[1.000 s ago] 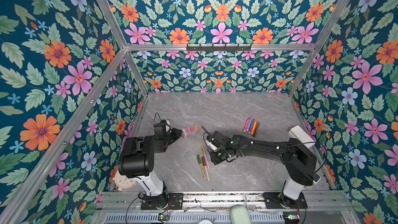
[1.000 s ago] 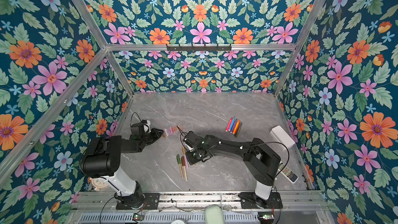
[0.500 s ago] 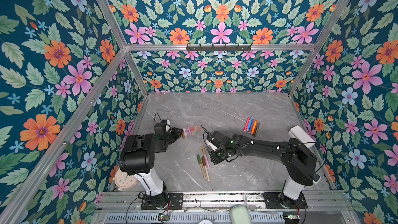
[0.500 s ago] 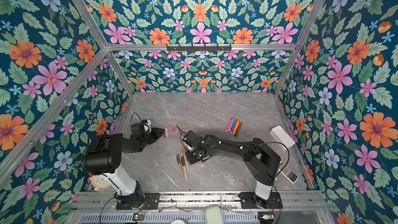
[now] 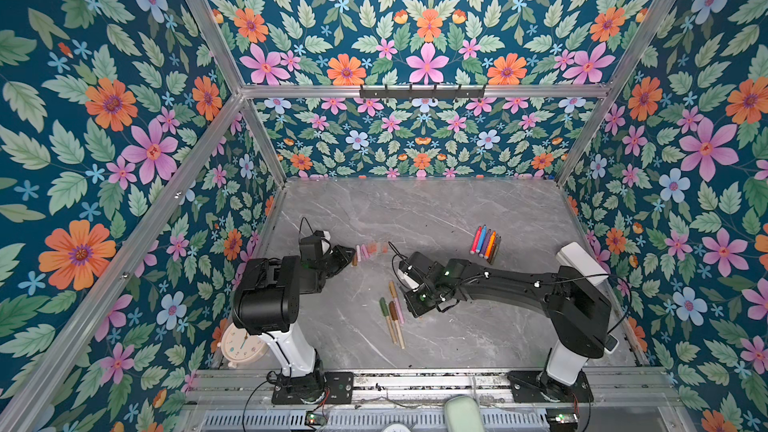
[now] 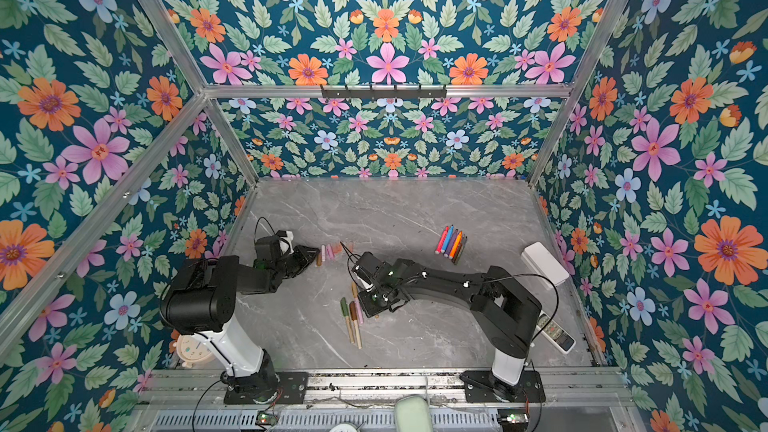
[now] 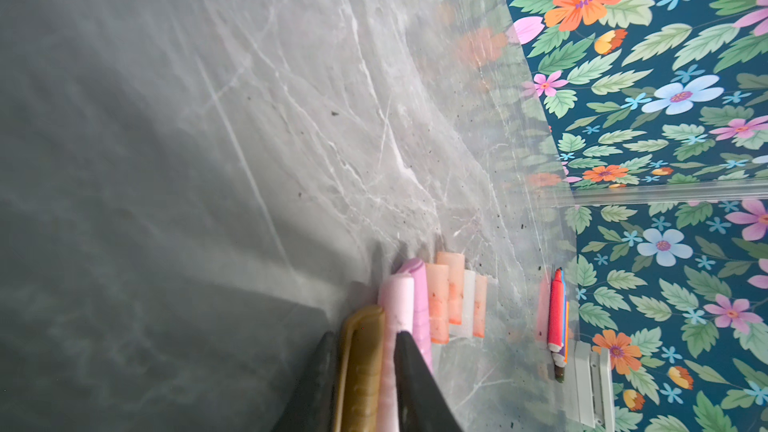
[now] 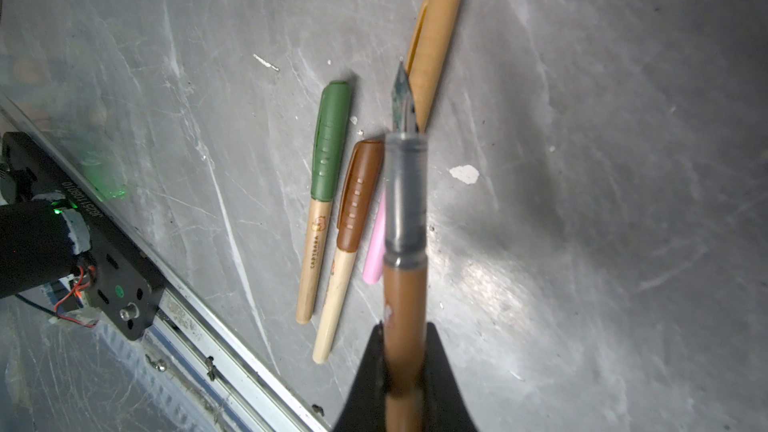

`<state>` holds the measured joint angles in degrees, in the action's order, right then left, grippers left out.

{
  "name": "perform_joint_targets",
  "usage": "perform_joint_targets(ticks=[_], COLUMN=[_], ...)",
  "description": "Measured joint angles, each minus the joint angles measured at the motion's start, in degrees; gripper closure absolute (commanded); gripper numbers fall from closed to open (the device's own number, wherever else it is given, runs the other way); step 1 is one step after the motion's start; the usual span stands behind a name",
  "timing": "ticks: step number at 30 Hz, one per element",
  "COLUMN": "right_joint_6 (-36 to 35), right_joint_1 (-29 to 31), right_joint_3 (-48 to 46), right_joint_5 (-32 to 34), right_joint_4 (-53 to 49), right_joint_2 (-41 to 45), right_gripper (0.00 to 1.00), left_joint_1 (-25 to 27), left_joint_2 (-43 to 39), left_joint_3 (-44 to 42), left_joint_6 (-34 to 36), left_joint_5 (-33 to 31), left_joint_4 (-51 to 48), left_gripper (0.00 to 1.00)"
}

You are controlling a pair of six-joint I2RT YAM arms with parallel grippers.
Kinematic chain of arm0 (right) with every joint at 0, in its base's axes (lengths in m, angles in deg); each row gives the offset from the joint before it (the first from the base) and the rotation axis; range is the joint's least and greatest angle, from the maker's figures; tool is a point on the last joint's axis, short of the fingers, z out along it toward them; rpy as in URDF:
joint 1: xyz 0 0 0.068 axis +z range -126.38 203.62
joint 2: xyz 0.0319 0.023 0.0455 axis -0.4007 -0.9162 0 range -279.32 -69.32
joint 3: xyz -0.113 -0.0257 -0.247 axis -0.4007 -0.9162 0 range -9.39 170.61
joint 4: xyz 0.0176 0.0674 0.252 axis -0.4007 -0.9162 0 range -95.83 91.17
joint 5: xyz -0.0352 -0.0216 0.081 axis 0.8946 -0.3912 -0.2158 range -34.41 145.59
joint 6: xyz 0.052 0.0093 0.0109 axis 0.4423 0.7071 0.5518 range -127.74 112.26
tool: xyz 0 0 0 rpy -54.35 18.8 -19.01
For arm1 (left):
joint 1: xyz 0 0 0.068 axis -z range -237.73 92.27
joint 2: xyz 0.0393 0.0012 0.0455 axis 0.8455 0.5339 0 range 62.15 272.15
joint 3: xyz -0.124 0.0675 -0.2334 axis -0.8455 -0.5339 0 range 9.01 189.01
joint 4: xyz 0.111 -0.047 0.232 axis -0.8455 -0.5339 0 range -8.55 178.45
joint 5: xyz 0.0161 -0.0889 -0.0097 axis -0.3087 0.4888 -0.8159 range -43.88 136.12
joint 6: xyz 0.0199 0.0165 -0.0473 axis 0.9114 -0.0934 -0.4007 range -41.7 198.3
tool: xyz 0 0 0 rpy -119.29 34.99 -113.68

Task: Open the pen caps
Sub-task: 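Lower the left gripper and release the tan cap beside the other caps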

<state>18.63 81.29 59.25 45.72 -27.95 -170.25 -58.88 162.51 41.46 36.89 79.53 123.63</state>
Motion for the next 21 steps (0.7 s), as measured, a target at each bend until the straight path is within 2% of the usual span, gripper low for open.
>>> perform_joint_targets(ticks=[11, 21], right_joint_6=[-0.02, -0.26], right_joint_1=[-0.02, -0.02], right_joint_3=[0.04, -0.24], right_joint_5=[0.04, 1.05], right_joint_4=[-0.20, -0.26], right_joint_2=[-0.02, 0.07], right_gripper=[1.00, 1.00], left_joint_1=[0.76, 0.76], left_joint_2=[0.52, -2.47], left_joint_3=[0.22, -1.38], left_joint_6=[-1.20, -1.51], left_joint_5=[0.50, -0.26], left_joint_4=[0.98, 0.81], left_gripper=[0.72, 0.72])
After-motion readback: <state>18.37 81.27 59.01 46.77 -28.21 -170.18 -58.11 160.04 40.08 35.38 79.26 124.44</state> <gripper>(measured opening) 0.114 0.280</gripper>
